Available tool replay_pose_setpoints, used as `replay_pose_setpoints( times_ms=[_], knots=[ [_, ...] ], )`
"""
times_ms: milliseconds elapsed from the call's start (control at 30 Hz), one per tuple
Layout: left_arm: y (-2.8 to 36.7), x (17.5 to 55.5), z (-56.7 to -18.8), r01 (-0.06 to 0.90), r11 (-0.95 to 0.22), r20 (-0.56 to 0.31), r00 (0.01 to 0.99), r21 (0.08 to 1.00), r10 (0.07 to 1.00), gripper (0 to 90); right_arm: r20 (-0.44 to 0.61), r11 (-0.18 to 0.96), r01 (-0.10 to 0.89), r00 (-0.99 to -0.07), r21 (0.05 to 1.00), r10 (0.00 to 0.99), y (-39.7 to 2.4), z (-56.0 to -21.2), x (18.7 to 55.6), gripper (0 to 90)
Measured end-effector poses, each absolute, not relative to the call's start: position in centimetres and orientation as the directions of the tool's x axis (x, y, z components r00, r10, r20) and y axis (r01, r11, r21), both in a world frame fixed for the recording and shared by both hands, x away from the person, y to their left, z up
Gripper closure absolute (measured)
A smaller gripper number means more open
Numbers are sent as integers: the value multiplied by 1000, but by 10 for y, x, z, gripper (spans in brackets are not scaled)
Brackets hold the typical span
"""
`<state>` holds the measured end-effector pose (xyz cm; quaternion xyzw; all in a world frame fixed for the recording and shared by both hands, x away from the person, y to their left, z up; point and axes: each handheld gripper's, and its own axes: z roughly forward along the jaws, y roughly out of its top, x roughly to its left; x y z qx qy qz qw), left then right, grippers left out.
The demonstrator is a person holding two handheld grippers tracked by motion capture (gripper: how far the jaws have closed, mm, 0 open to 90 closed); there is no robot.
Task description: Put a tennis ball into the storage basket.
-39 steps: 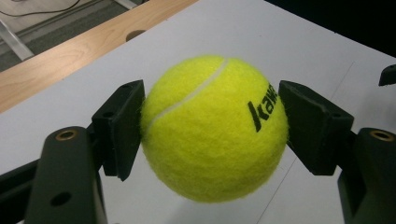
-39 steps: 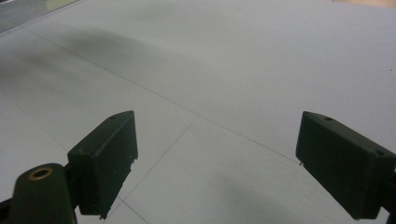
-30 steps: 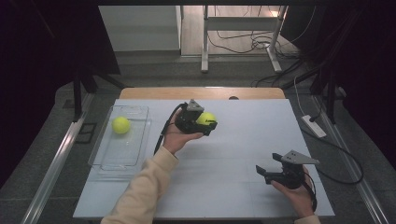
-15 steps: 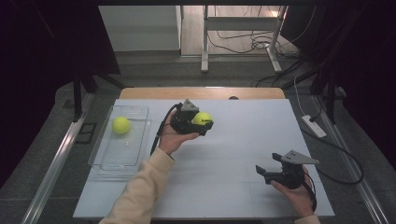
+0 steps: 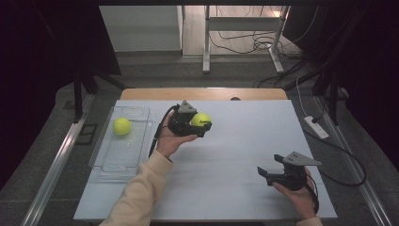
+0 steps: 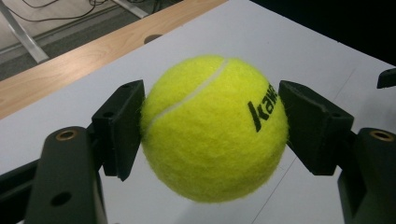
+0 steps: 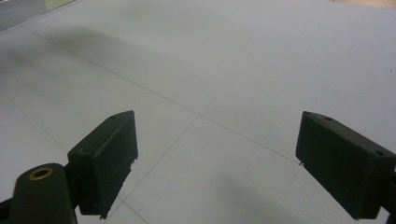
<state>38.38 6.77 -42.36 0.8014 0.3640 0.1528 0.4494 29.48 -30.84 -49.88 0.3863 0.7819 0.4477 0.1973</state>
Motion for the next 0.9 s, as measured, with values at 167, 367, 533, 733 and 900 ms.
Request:
replay_pose_setpoints(
  times_ms=[167, 367, 533, 733, 900],
  knots=[
    [70, 382, -424, 445, -334, -74, 684, 831, 726, 275, 37, 301, 427, -624, 852, 780, -308, -499, 295, 127],
    [75, 381, -425, 447, -328, -77, 679, 832, 730, 275, 37, 301, 428, -624, 852, 781, -308, -499, 295, 127],
    [81, 380, -424, 449, -324, -73, 670, 833, 739, 275, 34, 304, 428, -623, 851, 782, -308, -499, 295, 127],
    [88, 379, -425, 451, -319, -71, 660, 834, 748, 275, 34, 304, 428, -623, 851, 782, -308, -499, 295, 127],
    [94, 377, -423, 451, -313, -70, 653, 836, 754, 275, 36, 302, 427, -623, 853, 781, -308, -499, 295, 127]
  ],
)
